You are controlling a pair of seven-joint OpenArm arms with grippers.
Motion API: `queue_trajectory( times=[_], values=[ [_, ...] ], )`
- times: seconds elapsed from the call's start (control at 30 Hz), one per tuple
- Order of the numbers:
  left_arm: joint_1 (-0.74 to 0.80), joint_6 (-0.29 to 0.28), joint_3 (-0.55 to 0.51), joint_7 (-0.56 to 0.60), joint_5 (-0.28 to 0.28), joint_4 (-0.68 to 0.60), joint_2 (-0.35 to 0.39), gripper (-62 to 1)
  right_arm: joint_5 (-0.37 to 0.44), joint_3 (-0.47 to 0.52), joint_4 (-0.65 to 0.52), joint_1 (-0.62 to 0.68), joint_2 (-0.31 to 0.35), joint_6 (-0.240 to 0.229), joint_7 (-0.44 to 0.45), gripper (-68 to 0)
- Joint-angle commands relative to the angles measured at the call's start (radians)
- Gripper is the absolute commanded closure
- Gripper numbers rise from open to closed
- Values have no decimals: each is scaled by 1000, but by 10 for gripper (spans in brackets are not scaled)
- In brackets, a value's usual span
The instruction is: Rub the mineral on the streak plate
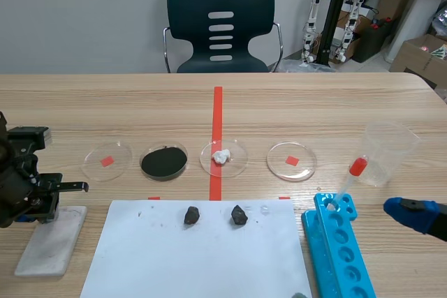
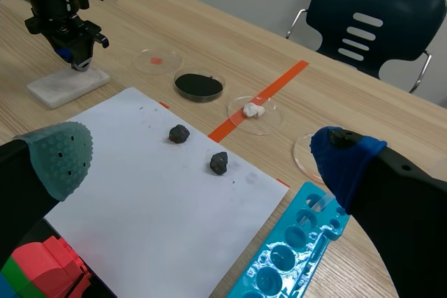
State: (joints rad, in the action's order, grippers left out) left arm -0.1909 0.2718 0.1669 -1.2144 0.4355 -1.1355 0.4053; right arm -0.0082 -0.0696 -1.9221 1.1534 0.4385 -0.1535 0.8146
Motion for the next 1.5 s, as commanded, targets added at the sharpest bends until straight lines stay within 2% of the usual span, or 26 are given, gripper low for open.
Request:
queue_trajectory(
  times=[0.0,0.17,0.5,0.57,0.8,1.0,1.3,1.47],
  values=[
    [14,-24,7,4,57,4,-23,-100,11,3,-11,-4,5,0,18,-679],
    [14,-51,7,13,101,4,-23,-100,11,3,-11,-4,5,0,18,-679],
    [13,-66,7,14,130,2,-23,-100,11,3,-11,-4,5,0,18,-679],
    [13,-65,7,14,101,2,-22,-100,11,3,-11,-4,5,0,18,-679],
    [14,18,7,-14,-64,2,-22,-100,11,3,-11,-4,5,0,18,-679],
    [14,54,7,-26,-146,2,-22,-100,11,3,-11,-4,5,0,18,-679],
    [17,59,6,-12,-159,-19,-21,-100,11,3,-11,-4,5,0,18,-679],
    [61,59,-3,90,-147,-159,1,-100,11,3,-11,-4,5,0,18,-679]
  ],
)
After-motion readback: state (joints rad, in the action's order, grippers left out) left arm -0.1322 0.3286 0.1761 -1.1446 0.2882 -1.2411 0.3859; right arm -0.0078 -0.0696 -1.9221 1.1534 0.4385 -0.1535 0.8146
